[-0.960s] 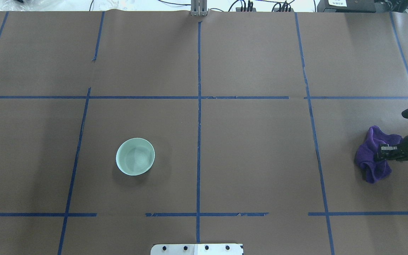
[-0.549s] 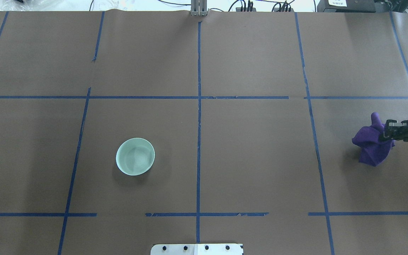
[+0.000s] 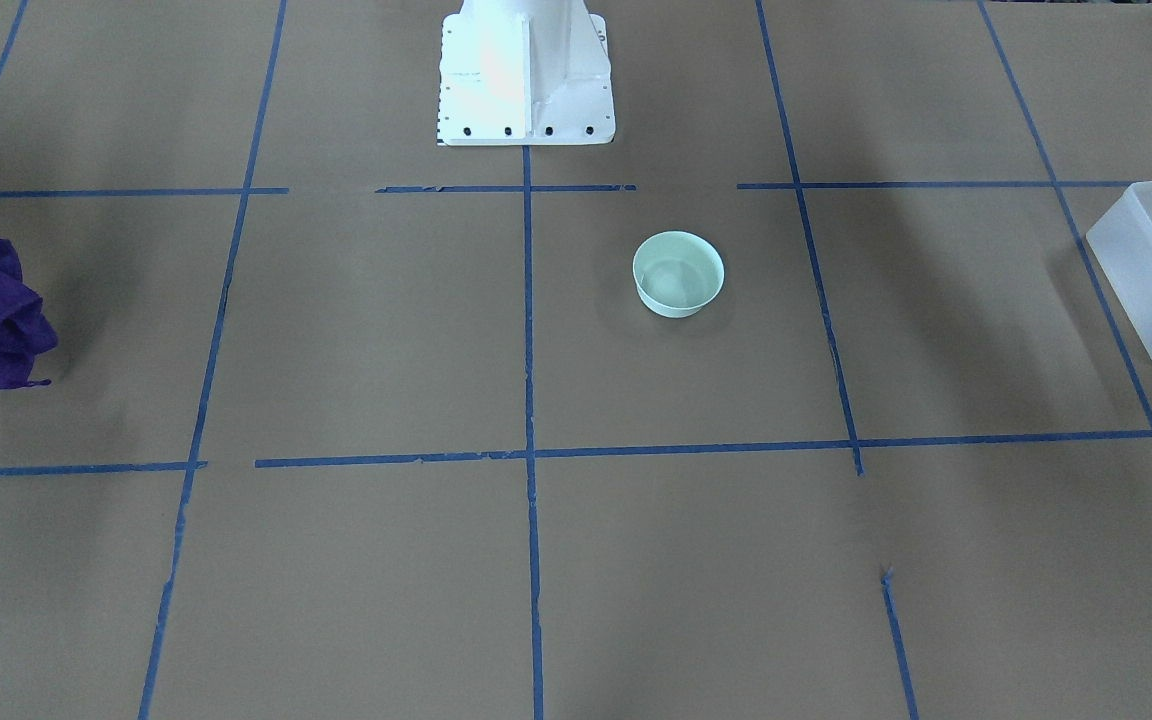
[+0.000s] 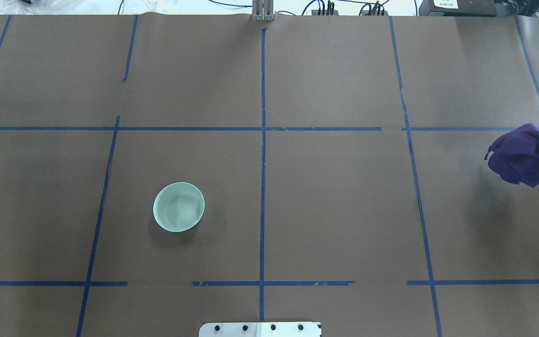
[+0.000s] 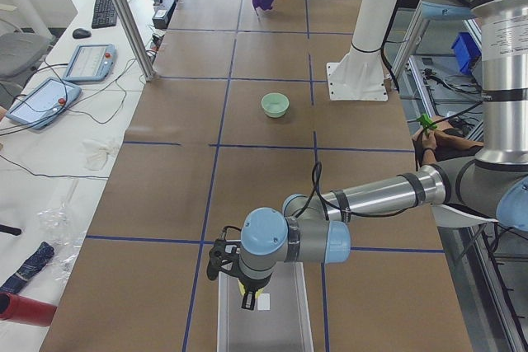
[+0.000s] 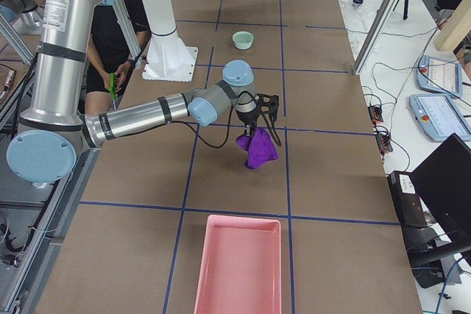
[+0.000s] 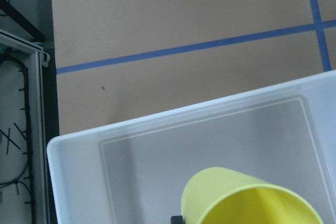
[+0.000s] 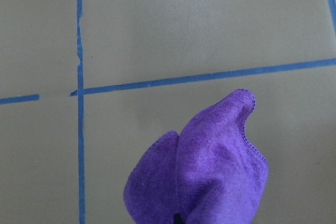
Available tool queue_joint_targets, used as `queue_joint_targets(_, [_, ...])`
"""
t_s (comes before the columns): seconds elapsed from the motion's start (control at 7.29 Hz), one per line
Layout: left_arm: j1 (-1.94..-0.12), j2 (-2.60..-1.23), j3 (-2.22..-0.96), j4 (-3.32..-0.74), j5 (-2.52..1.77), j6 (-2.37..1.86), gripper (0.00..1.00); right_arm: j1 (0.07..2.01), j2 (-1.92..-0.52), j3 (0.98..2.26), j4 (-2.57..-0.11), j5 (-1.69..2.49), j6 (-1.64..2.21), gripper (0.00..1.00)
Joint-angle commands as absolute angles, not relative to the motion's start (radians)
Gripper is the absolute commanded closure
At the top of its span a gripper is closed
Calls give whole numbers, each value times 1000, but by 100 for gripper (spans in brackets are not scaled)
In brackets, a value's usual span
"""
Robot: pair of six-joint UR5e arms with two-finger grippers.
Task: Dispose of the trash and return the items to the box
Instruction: 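Lift the purple cloth with the right gripper toward the pink bin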
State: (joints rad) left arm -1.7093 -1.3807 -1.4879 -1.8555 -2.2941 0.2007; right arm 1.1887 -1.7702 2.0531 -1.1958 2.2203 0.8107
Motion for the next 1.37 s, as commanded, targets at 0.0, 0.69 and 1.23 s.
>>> queue_joint_targets(0.0, [-1646,-1370,-1441,-1888,-2370,198,100,1273,-1732,2078,-1201,2221,775,100])
queue_joint_targets(0.69, [-1537,-1371,-1345,-2063,-2422,158,100,1434,-1717,2082,-1201,2221,557,100])
queue_joint_targets(1.23, [-1531,-1417,-1351,-2076,-2407,158,0,1486,-1709,2075,-1201,2220,491,100])
